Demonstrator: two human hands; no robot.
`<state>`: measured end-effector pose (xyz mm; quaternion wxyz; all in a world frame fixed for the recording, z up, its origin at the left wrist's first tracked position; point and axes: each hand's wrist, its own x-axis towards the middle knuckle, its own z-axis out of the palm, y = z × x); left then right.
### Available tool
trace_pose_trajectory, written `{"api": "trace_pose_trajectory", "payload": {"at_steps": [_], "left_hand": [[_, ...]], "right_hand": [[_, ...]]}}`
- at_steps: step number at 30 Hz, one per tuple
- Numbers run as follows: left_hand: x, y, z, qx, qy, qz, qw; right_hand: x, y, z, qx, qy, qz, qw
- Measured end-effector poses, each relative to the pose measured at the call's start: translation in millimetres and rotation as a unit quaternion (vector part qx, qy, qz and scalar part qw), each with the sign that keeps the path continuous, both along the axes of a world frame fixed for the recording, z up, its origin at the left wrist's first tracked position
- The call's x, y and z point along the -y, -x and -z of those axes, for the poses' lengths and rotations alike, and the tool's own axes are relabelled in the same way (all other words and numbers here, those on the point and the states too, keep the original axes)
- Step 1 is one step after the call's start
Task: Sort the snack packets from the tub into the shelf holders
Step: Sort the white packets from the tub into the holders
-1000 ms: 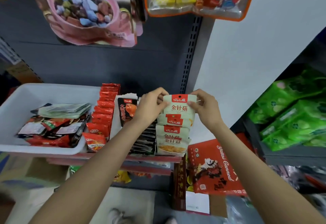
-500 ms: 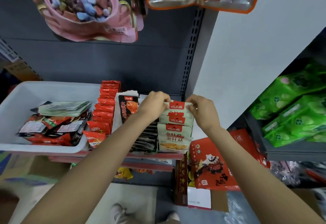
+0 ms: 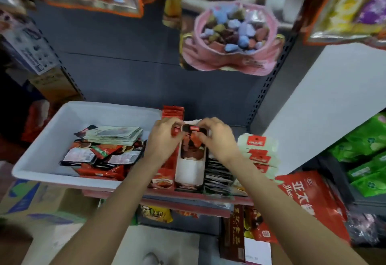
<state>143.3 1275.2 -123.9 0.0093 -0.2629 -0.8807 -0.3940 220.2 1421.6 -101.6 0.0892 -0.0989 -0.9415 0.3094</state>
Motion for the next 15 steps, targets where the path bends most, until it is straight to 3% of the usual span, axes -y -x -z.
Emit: {"api": "trace_pose_trajectory", "payload": {"at_steps": [7,11,15], "left_hand": [[129,86,26,0.088,0.080,-0.110,0.987],[176,123,38,0.142,0.165,-0.125,0.968],[209,147,57,0.234,0.161,-0.072,0.956]], "right_hand": [[124,96,34,0.050,0.036,-0.058,0.996],[171,140,59,0.164,0.034,-0.078,0.983],[196,174,80,0.239,0.040,-0.065,0.968]]}}
